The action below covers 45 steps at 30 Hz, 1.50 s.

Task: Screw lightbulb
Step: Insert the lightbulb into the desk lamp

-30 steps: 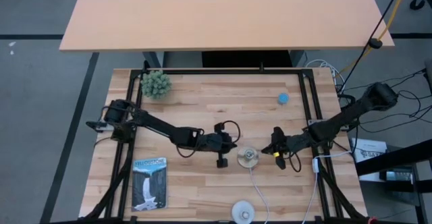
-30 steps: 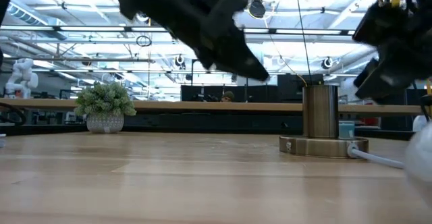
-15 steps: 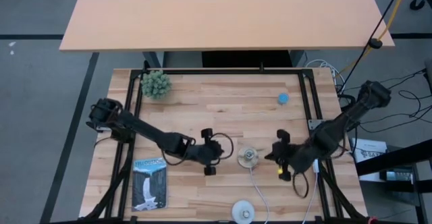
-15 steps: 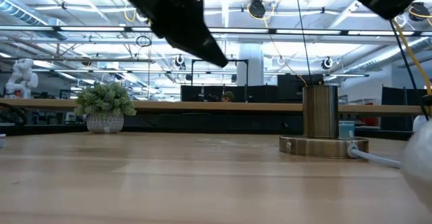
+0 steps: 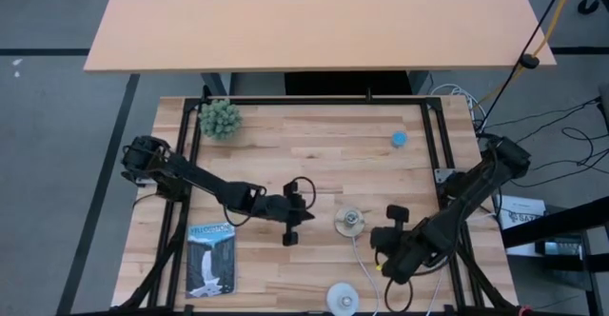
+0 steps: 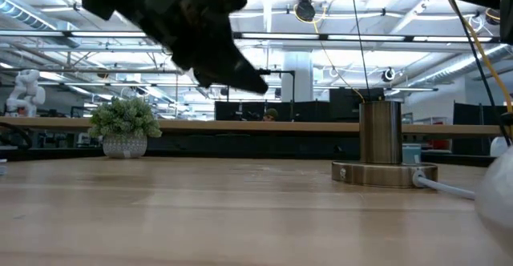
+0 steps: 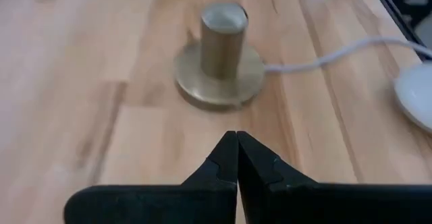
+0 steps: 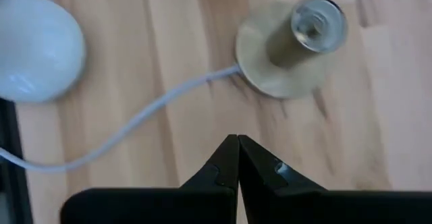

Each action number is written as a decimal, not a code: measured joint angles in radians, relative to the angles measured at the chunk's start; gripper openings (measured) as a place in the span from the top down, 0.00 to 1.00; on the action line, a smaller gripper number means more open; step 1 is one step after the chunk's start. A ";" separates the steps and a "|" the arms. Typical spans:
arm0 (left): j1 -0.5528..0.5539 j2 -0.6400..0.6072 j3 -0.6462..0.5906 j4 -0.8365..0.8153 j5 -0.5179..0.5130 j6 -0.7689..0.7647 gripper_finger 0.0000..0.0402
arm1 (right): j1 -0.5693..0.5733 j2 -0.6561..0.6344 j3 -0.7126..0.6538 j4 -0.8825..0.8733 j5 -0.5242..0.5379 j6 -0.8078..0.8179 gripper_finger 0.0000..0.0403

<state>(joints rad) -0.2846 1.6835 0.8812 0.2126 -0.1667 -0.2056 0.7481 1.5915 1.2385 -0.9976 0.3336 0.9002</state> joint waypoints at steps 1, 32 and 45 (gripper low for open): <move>0.001 0.001 -0.002 0.000 0.020 -0.004 1.00 | -0.003 0.008 0.000 0.024 0.000 0.001 1.00; 0.023 -0.002 0.000 0.000 -0.030 0.034 1.00 | 0.052 0.115 0.000 0.600 -0.103 -0.126 0.58; 0.008 -0.002 0.000 -0.001 -0.029 0.021 1.00 | 0.028 0.198 0.000 0.699 -0.099 -0.214 0.58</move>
<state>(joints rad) -0.2770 1.6817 0.8810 0.2119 -0.1959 -0.1848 0.7765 1.7893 1.2381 -0.2987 0.2348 0.6862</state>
